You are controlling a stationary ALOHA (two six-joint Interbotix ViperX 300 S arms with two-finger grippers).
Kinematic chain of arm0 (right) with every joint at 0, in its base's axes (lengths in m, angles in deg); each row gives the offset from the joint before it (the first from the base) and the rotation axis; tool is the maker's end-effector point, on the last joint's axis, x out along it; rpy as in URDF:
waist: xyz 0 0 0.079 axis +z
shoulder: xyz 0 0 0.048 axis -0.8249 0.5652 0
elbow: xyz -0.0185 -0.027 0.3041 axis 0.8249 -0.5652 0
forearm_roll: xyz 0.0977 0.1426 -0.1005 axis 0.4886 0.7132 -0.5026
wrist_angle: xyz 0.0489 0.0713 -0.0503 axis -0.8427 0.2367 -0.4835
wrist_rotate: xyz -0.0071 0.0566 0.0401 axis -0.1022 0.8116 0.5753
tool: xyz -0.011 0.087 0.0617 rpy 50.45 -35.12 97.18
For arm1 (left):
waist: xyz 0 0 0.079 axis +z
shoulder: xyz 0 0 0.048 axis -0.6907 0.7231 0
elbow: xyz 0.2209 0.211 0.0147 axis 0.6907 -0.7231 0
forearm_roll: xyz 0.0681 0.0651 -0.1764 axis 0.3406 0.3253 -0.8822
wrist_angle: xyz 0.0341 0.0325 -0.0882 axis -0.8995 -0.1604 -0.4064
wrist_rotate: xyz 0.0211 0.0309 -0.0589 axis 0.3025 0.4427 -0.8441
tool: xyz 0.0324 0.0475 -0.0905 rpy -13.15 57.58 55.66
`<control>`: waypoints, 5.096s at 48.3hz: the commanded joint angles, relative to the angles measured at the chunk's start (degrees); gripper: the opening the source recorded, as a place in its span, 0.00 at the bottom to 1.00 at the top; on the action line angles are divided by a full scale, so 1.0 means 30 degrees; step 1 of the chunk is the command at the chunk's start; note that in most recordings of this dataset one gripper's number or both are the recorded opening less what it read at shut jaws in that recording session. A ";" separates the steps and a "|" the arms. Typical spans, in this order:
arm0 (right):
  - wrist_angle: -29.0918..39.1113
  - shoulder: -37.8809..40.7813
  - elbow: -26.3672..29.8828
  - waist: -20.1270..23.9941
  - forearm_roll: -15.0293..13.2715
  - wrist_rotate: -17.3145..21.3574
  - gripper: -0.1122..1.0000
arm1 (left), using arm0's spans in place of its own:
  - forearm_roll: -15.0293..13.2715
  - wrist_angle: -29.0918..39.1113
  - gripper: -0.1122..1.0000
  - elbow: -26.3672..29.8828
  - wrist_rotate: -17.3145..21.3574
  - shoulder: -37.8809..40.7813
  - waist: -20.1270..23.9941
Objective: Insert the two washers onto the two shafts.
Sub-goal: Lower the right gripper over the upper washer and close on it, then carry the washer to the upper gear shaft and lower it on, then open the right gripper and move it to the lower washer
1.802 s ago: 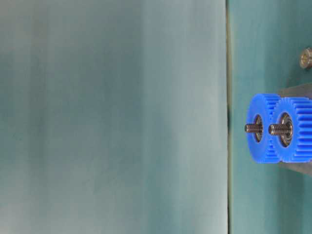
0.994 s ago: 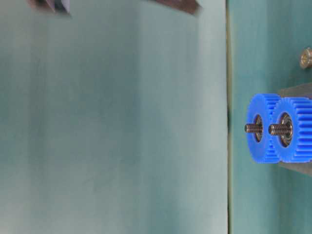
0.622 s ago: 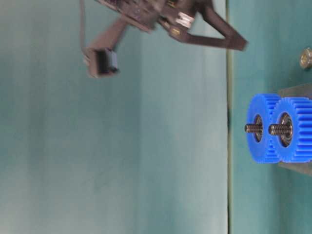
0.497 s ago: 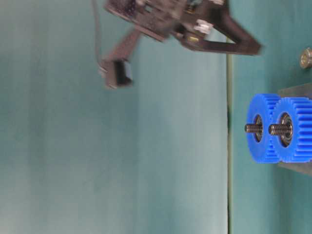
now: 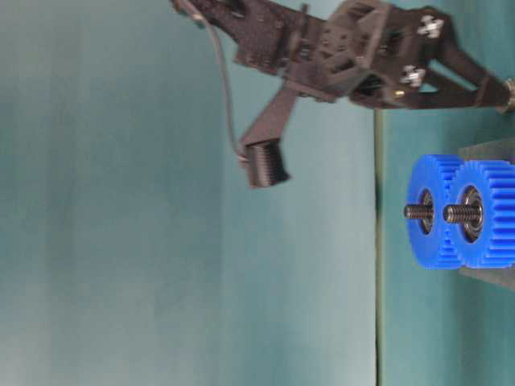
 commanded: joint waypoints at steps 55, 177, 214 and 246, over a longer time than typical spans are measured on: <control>0.0322 0.0527 0.0557 0.0879 -0.0029 0.0176 0.37 | 0.0029 -0.0176 0.10 0.0674 -0.0146 0.0029 0.0029; 0.6270 0.1904 0.8496 0.0732 -0.0059 -0.0937 0.37 | 0.0029 -0.1143 0.10 0.0322 -0.0850 0.0088 -0.0117; 0.7471 -0.2344 0.6035 0.0820 0.0000 -0.0615 0.83 | 0.0029 -0.1143 0.10 0.0146 -0.1436 0.0234 -0.0352; 0.0645 -0.1582 0.0029 0.3926 0.0059 0.1670 0.83 | 0.0059 -0.1143 0.10 0.0059 -0.1289 0.0234 -0.0352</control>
